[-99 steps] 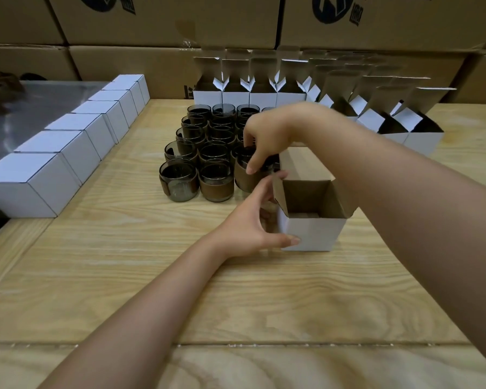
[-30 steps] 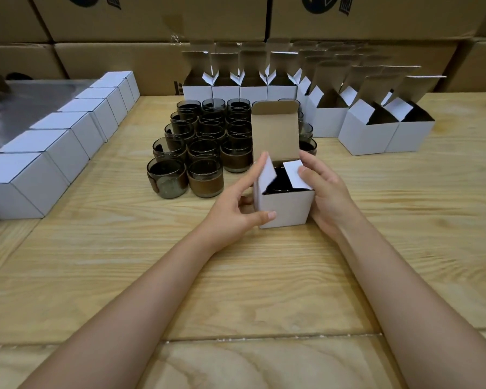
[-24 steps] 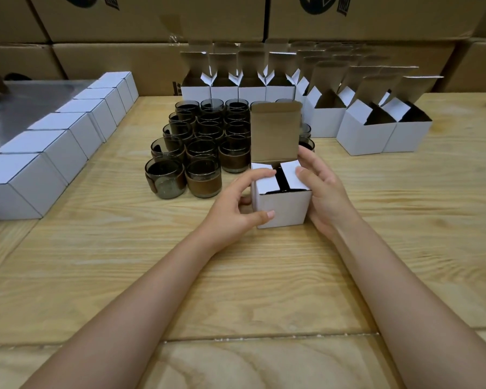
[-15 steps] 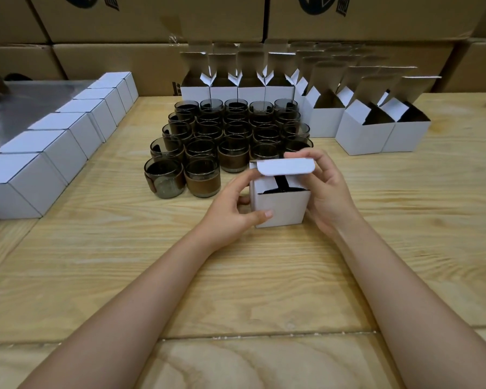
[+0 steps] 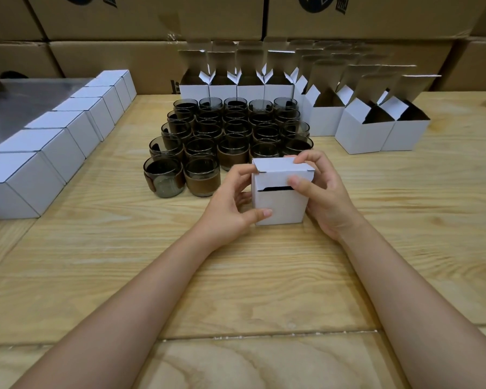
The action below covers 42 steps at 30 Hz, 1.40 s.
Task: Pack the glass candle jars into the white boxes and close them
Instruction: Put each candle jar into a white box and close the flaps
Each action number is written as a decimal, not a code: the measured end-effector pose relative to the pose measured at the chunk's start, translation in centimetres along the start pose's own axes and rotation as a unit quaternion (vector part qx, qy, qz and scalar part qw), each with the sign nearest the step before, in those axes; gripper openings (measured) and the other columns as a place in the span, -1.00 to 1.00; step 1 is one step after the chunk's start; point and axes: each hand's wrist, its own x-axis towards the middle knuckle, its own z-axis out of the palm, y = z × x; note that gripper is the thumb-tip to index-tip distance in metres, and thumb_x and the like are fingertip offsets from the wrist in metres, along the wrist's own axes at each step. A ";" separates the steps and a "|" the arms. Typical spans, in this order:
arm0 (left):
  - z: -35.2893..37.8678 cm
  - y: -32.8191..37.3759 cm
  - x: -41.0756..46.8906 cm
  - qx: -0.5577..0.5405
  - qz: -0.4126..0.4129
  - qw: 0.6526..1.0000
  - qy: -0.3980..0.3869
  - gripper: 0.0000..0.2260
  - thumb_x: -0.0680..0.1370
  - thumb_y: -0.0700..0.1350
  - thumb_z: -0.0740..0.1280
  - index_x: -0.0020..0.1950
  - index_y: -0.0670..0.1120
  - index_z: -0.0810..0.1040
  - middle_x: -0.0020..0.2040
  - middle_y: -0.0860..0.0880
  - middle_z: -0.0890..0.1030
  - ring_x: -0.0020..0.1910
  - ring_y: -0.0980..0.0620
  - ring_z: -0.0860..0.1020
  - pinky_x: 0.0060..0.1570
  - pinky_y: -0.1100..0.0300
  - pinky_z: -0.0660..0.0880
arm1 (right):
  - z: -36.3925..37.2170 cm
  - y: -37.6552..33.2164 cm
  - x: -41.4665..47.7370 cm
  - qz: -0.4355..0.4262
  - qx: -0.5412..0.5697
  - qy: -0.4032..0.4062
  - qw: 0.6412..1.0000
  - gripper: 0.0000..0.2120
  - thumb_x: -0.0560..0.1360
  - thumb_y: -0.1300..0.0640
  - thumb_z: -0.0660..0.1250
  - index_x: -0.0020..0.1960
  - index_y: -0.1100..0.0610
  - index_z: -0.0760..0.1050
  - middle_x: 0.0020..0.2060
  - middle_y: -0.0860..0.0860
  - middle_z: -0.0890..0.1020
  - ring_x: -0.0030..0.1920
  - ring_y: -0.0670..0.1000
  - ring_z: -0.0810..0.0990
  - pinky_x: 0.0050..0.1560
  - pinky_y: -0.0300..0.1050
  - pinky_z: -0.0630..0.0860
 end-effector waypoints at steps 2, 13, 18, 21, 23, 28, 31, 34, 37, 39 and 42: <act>0.0 -0.1 0.0 -0.004 -0.001 1.000 0.008 -0.45 0.40 -0.43 0.45 0.22 -0.08 0.25 0.28 -0.13 0.50 0.33 0.00 0.46 0.33 -0.06 0.40 | 0.0 0.0 0.0 -0.003 0.000 -0.003 1.000 -0.76 0.39 0.20 0.37 0.00 0.03 0.41 0.13 0.04 0.52 0.12 0.07 0.51 -0.03 -0.01 0.52; 0.1 0.0 -0.1 0.007 0.032 0.999 -0.009 -0.40 0.38 -0.24 0.44 0.25 0.09 0.18 0.37 -0.11 0.42 0.38 0.03 0.40 0.32 0.02 0.42 | -0.5 0.0 0.0 -0.004 -0.032 -0.027 0.999 -0.76 0.36 0.24 0.39 -0.04 0.05 0.42 0.14 0.10 0.47 0.17 0.12 0.45 0.04 0.03 0.44; 0.2 0.0 -0.2 0.046 0.047 0.998 -0.011 -0.56 0.41 -0.21 0.41 0.17 0.17 0.41 0.48 -0.06 0.24 0.48 -0.01 0.25 0.33 -0.09 0.40 | -0.6 -0.1 0.1 0.028 -0.014 -0.008 0.999 -0.92 0.40 0.15 0.29 -0.12 0.11 0.44 -0.08 -0.01 0.53 -0.04 -0.01 0.49 -0.13 -0.14 0.43; 0.0 0.3 -0.2 0.071 0.032 0.997 0.010 -0.53 0.42 -0.26 0.47 0.12 0.24 0.45 0.55 -0.09 0.15 0.54 0.04 0.11 0.37 0.03 0.33 | -0.7 -0.1 0.3 0.043 -0.008 0.015 0.999 -0.95 0.37 0.16 0.27 -0.20 0.07 0.50 -0.17 -0.09 0.57 -0.14 -0.12 0.53 -0.19 -0.21 0.44; -0.1 0.5 -0.3 0.104 0.043 0.993 0.022 -0.50 0.42 -0.29 0.48 0.12 0.26 0.45 0.56 -0.10 0.13 0.54 0.12 0.07 0.41 0.11 0.25 | -0.8 0.0 0.3 0.051 -0.006 0.017 0.999 -0.93 0.37 0.13 0.27 -0.20 0.06 0.52 -0.16 -0.09 0.57 -0.11 -0.11 0.53 -0.15 -0.20 0.44; 0.1 0.6 -0.6 0.248 0.118 0.960 0.057 -0.52 0.42 -0.20 0.50 0.24 0.15 0.46 0.57 -0.08 0.08 0.52 0.09 0.05 0.45 0.11 0.03 | -1.2 0.0 0.2 0.061 0.010 0.001 0.998 -0.83 0.40 0.13 0.22 -0.09 0.05 0.56 -0.05 -0.08 0.57 -0.01 -0.11 0.53 -0.05 -0.20 0.44; 0.4 0.4 -1.2 0.393 0.223 0.888 0.081 -0.56 0.40 -0.17 0.46 0.27 -0.13 0.52 0.48 -0.12 0.32 0.49 -0.04 0.23 0.45 -0.04 0.06 | -1.2 -0.1 0.2 0.051 0.011 -0.009 0.999 -0.74 0.38 0.17 0.24 0.05 0.04 0.54 -0.01 -0.06 0.57 -0.03 -0.16 0.56 -0.04 -0.26 0.48; 0.9 0.8 -1.7 0.477 0.288 0.823 0.114 -0.60 0.40 -0.02 0.40 0.18 -0.18 0.60 0.25 -0.10 0.58 0.27 -0.09 0.52 0.38 -0.20 0.20 | -1.0 -0.2 -0.1 0.040 0.022 -0.013 0.999 -0.64 0.37 0.20 0.26 0.16 0.07 0.49 0.00 0.01 0.55 -0.05 -0.14 0.58 -0.07 -0.27 0.51; 1.6 1.8 -2.1 0.517 0.289 0.787 0.176 -0.53 0.42 0.23 0.35 -0.06 -0.20 0.61 -0.05 -0.11 0.64 -0.04 -0.13 0.60 0.27 -0.14 0.35 | -0.3 -0.2 -0.5 0.037 0.011 -0.040 0.998 -0.66 0.39 0.21 0.27 0.17 0.11 0.47 0.01 0.04 0.55 -0.03 -0.08 0.58 -0.05 -0.22 0.53; 1.8 2.5 -2.5 0.535 0.277 0.771 0.206 -0.48 0.42 0.29 0.34 -0.18 -0.21 0.55 -0.23 -0.11 0.56 -0.22 -0.14 0.54 0.08 -0.05 0.44 | 0.4 -0.1 -0.7 0.046 0.021 -0.062 0.997 -0.67 0.41 0.19 0.26 0.18 0.13 0.48 0.01 0.06 0.56 -0.02 -0.05 0.57 -0.02 -0.18 0.54; 1.3 3.4 -3.3 0.551 0.275 0.756 0.223 -0.57 0.39 0.20 0.39 -0.27 -0.19 0.47 -0.33 -0.11 0.47 -0.33 -0.12 0.47 -0.23 0.04 0.43 | 1.2 0.2 -0.8 0.069 0.038 -0.078 0.994 -0.65 0.44 0.12 0.23 0.21 0.12 0.49 0.04 0.06 0.57 0.05 -0.03 0.56 0.05 -0.13 0.54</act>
